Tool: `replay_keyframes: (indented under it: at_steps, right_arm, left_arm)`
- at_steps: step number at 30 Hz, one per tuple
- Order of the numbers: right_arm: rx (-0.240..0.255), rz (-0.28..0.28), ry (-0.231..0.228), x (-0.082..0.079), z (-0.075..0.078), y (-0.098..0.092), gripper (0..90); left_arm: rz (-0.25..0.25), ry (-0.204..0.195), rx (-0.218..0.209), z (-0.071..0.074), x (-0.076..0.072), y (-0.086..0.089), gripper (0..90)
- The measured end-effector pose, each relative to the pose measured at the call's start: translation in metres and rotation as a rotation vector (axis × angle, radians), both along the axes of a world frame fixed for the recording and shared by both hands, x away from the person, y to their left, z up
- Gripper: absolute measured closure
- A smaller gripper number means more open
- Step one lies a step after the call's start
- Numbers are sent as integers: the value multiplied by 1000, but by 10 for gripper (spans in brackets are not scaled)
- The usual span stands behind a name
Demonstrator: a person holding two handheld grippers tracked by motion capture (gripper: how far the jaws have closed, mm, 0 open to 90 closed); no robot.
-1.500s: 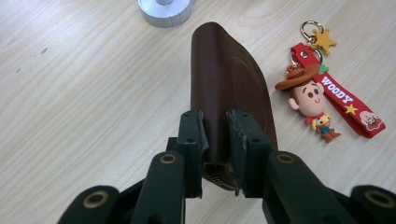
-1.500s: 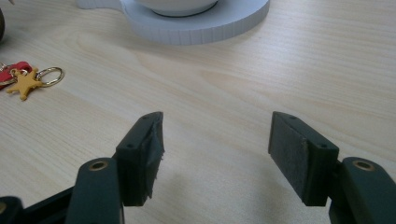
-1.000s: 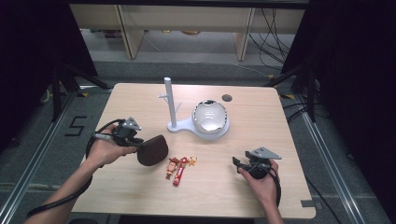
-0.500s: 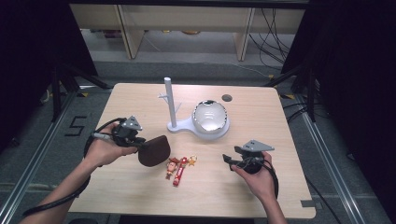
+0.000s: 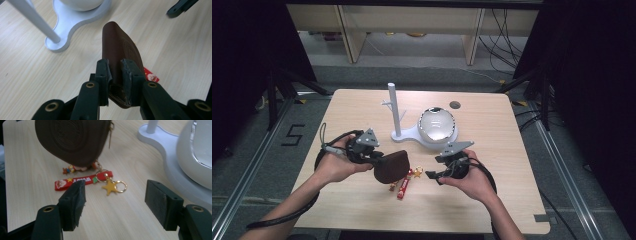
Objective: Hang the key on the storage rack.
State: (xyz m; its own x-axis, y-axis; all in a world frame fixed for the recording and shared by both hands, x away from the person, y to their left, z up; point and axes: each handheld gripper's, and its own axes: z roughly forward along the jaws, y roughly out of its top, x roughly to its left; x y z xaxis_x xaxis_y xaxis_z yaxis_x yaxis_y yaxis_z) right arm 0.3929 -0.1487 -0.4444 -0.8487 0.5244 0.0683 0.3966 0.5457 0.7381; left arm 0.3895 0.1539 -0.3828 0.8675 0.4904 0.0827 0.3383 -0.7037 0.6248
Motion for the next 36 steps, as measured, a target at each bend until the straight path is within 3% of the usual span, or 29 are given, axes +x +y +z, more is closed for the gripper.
replay_keyframes:
  at_steps: [2,3,8,9,12,14,16,18,20,21,23,26,27,30,31,32,34,35,36]
  right_arm:
    - [-7,15,8,1,1,4,332]
    - [-14,48,-1,3,3,12,318]
    - [-2,96,-22,6,8,22,281]
    - [-3,133,-35,8,12,25,270]
    - [-1,156,-43,9,14,29,261]
    - [-9,177,-27,8,17,32,257]
    - [-12,183,-27,8,16,33,255]
    - [-44,221,-21,9,14,34,251]
    - [-33,221,4,7,14,35,252]
    - [-50,275,-11,9,12,34,272]
    - [-45,308,-8,10,10,33,318]
    - [-46,305,42,6,10,31,379]
    - [-56,338,12,8,10,30,398]
    - [-57,352,20,7,10,28,456]
    - [-70,376,3,7,11,26,493]
    - [-74,367,27,5,11,26,526]
    - [-103,381,-5,2,13,26,577]
    - [-106,370,12,0,14,26,602]
    - [-116,381,-6,-1,15,27,610]
  left_arm:
    - [-3,-3,-4,1,-1,-3,749]
    - [-18,-5,0,2,-2,-6,749]
    - [-69,-15,5,5,-7,-20,748]
    - [-93,-13,14,5,-10,-27,748]
    - [-113,-13,9,4,-12,-33,748]
    - [-146,-8,16,4,-15,-41,748]
    - [-147,-6,7,3,-16,-44,748]
    - [-172,-7,8,3,-18,-49,748]
    - [-183,-6,18,4,-18,-51,748]
    - [-184,-9,12,4,-21,-53,748]
    - [-187,-15,14,5,-22,-55,748]
    - [-205,-10,22,5,-24,-56,748]
    - [-209,-14,24,6,-25,-56,748]
    - [-219,-18,26,6,-26,-56,752]
    - [-226,-22,26,7,-28,-57,752]
    - [-230,-30,32,7,-28,-57,752]
    - [-237,-38,38,8,-29,-57,754]
    - [-243,-40,42,8,-29,-57,753]
    - [-245,-49,40,8,-29,-57,753]
